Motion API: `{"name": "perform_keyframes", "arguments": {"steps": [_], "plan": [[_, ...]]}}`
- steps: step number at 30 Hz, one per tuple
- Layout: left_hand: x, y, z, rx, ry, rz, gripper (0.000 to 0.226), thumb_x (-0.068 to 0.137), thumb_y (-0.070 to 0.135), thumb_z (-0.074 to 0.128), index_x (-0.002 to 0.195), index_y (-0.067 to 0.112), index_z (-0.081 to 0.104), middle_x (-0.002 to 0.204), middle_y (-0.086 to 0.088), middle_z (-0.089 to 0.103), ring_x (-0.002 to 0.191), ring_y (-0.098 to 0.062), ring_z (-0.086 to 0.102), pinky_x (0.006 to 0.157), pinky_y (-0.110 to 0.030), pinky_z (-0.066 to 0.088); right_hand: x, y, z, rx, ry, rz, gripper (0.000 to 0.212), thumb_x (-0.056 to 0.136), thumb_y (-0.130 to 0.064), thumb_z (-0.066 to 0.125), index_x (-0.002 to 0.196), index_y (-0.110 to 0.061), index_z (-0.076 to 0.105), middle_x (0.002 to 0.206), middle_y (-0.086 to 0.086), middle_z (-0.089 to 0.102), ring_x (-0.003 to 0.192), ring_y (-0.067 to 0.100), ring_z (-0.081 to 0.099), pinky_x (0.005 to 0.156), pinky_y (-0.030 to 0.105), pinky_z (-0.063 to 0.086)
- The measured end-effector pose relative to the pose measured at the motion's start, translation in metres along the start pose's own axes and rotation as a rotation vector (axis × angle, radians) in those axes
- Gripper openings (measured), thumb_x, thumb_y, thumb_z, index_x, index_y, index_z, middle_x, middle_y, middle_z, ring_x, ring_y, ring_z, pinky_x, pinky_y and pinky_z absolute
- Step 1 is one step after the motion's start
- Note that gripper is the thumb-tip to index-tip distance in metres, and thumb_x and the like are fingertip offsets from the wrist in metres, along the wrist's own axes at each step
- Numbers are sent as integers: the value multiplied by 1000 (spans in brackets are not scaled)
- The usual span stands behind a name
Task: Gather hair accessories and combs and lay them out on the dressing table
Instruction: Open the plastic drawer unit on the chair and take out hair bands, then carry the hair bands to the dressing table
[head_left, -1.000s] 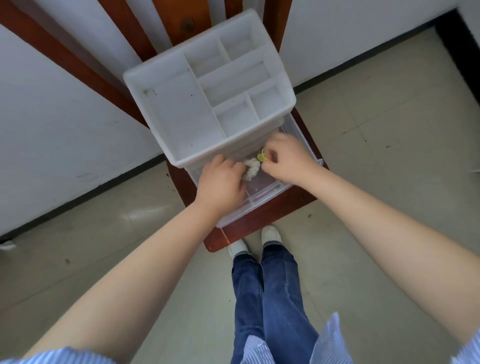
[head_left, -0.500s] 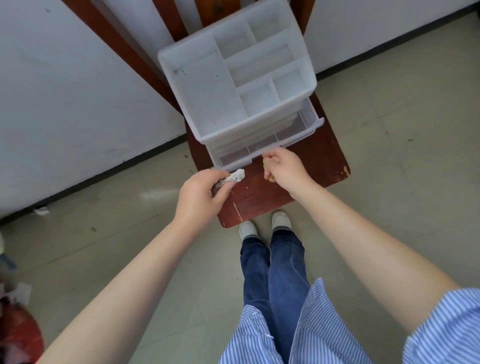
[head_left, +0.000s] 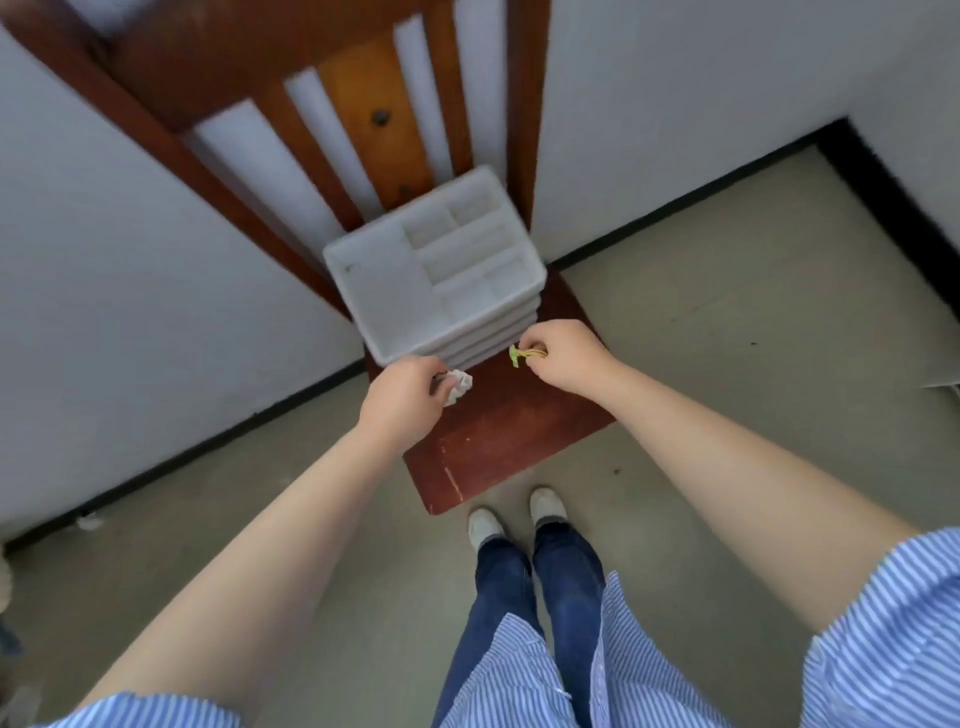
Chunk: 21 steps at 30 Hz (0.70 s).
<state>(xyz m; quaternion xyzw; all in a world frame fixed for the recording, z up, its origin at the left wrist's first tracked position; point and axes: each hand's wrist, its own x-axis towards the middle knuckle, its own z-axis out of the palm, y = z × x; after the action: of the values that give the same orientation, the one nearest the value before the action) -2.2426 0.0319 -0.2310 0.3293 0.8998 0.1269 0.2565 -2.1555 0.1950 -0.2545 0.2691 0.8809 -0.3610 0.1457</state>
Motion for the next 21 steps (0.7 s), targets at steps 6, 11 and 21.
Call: {"name": "perform_keyframes", "arguments": {"steps": [6,11,21], "plan": [[21,148,-39,170,9,369,19,90,15,50,99,8,66,105,-18,66,102,-35,58,78,-37,49,-102,37,-127,-196,367,180,25,85,-4,49,100,-10,68,112,14,66,105,32,58,90,36,52],[-22,309,-42,369,14,825,24,91,11,47,107,14,65,115,-14,61,110,-33,52,87,-36,46,-239,66,-181,-212,795,476,24,85,-3,49,96,-11,69,105,13,69,103,31,56,82,33,48],[-318,486,84,352,-133,1780,22,88,8,51,94,9,72,103,-15,65,103,-33,48,81,-37,46,-618,92,-62,-237,1464,1187,14,73,4,61,75,-4,72,81,16,72,91,31,62,83,37,40]]}}
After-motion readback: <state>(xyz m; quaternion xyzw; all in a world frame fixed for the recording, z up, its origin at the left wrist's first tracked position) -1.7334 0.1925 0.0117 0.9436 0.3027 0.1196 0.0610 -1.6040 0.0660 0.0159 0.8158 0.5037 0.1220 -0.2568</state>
